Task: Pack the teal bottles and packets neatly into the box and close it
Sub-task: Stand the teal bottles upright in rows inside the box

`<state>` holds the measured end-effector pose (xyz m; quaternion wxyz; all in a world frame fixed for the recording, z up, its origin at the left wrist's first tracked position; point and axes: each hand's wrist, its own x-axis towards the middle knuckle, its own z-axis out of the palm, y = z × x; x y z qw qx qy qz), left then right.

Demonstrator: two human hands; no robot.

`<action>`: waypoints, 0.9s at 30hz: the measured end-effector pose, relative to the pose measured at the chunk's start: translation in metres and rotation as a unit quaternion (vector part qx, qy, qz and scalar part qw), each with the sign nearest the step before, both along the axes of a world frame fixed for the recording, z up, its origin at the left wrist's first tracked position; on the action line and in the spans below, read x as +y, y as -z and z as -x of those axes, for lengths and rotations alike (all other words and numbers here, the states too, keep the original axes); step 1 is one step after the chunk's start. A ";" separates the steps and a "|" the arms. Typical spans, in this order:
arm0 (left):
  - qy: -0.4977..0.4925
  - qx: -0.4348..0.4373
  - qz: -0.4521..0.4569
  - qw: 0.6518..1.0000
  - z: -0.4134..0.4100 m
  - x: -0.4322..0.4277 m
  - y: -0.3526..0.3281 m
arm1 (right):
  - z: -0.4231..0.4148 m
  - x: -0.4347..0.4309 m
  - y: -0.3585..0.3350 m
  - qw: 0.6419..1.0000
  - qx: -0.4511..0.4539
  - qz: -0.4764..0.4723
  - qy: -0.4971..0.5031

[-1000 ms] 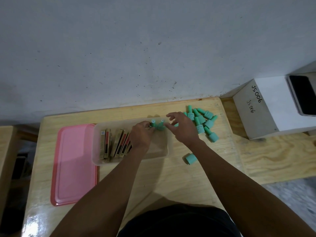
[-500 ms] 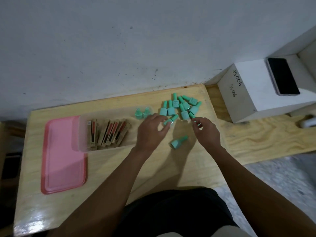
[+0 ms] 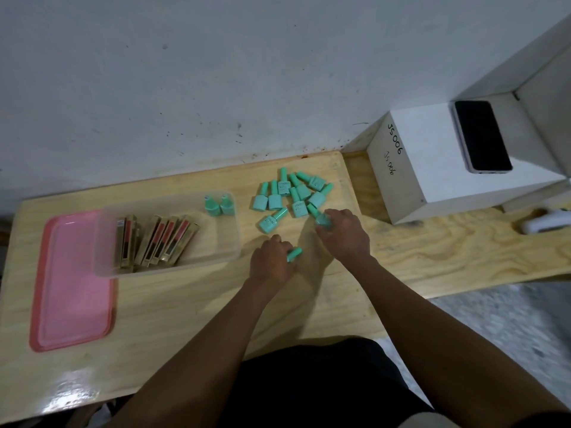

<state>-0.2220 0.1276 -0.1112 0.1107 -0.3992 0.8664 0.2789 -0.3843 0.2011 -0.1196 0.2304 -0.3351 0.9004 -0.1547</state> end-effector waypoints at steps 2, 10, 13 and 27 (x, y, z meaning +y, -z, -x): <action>-0.021 0.010 -0.006 1.000 0.002 0.000 0.001 | 0.003 -0.005 0.001 1.000 -0.005 0.003 -0.011; -0.140 0.113 -0.074 0.981 0.000 -0.006 0.002 | 0.009 -0.004 0.000 0.998 -0.036 0.035 -0.039; -0.222 0.181 -0.167 0.944 0.000 -0.013 -0.009 | 0.006 0.001 -0.003 0.996 -0.072 0.059 -0.001; -0.335 0.349 -0.421 0.767 -0.043 -0.056 -0.072 | -0.042 -0.019 -0.066 0.869 -0.418 0.251 0.083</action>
